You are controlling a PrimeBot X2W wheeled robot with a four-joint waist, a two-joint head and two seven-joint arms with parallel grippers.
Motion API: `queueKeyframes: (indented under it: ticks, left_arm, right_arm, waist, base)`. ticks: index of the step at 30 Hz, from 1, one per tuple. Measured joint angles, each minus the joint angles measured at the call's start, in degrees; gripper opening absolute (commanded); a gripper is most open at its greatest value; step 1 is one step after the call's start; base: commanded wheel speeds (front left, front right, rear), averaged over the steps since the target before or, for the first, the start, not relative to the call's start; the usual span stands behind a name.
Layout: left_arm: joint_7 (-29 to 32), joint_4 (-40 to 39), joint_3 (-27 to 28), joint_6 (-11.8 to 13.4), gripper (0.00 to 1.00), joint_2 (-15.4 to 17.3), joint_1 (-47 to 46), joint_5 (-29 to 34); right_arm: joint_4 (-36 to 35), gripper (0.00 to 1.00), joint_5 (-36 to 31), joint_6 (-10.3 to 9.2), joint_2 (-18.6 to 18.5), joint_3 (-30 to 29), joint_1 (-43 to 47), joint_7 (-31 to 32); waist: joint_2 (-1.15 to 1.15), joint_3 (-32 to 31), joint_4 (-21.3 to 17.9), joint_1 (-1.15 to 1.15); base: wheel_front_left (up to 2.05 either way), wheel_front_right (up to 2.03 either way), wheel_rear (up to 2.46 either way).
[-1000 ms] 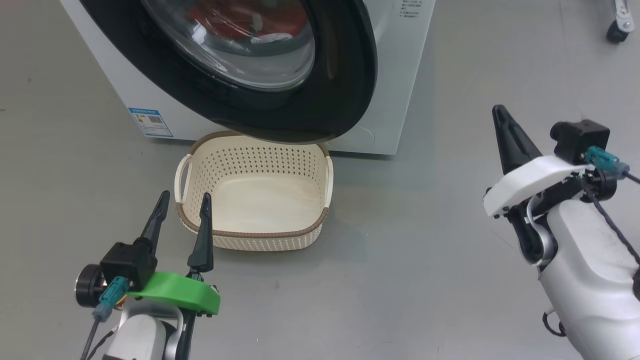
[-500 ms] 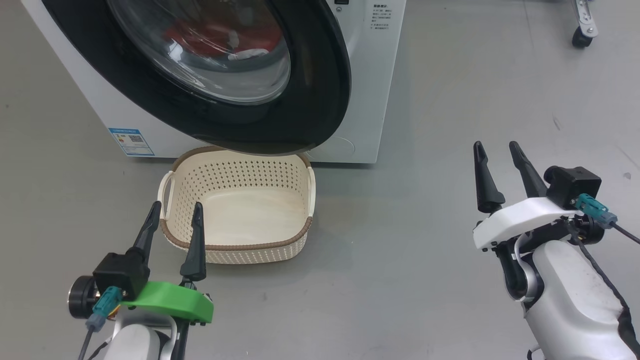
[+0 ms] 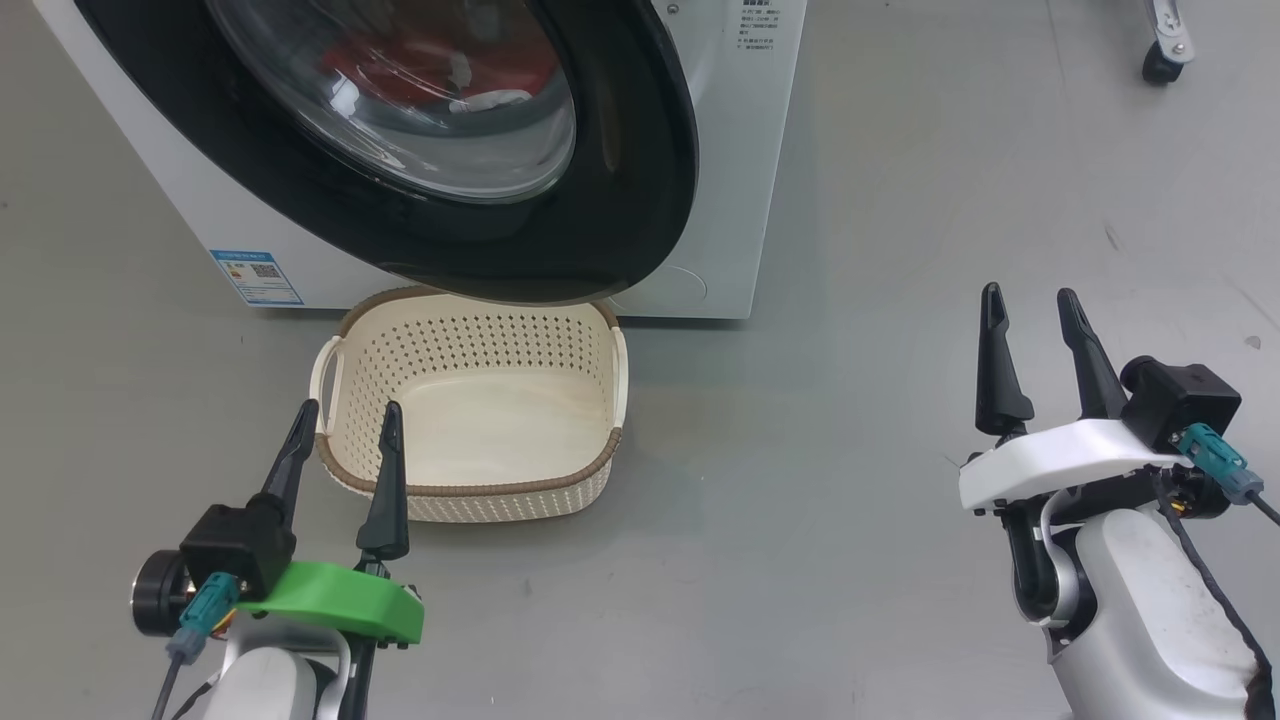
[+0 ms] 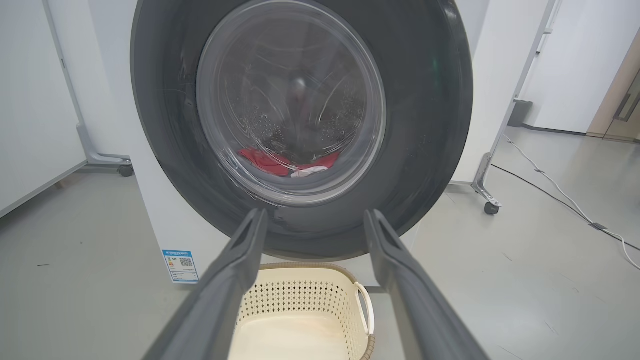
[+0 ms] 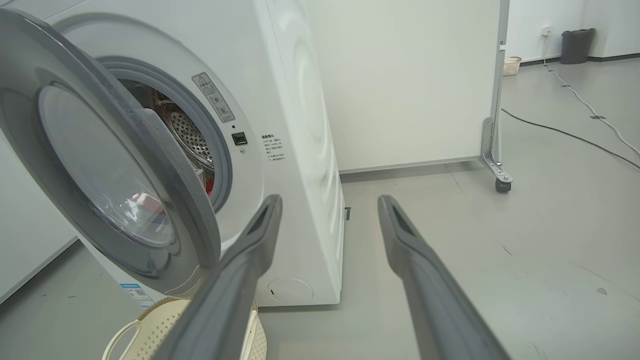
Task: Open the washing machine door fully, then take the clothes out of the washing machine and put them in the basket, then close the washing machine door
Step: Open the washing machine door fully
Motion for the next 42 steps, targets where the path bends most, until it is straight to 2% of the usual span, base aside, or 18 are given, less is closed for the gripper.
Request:
queueKeyframes:
  ticks: [16,42]
  left_arm:
    - [0.00,-0.25,0.12,-0.03,1.00,0.00,0.00,0.07]
    - [0.00,-0.23,0.03,-0.07,1.00,0.00,0.00,0.07]
  right_arm:
    - [-3.82,1.00,-3.09,0.13,1.13,-1.90,3.52,0.00]
    - [-5.16,1.00,-5.57,2.11,2.48,-3.80,6.22,0.00]
  waist:
    - [0.00,0.89,-0.07,0.00]
    - [0.00,1.22,0.38,0.00]
  base:
    - [0.00,0.00,0.00]
    - [0.00,0.00,0.00]
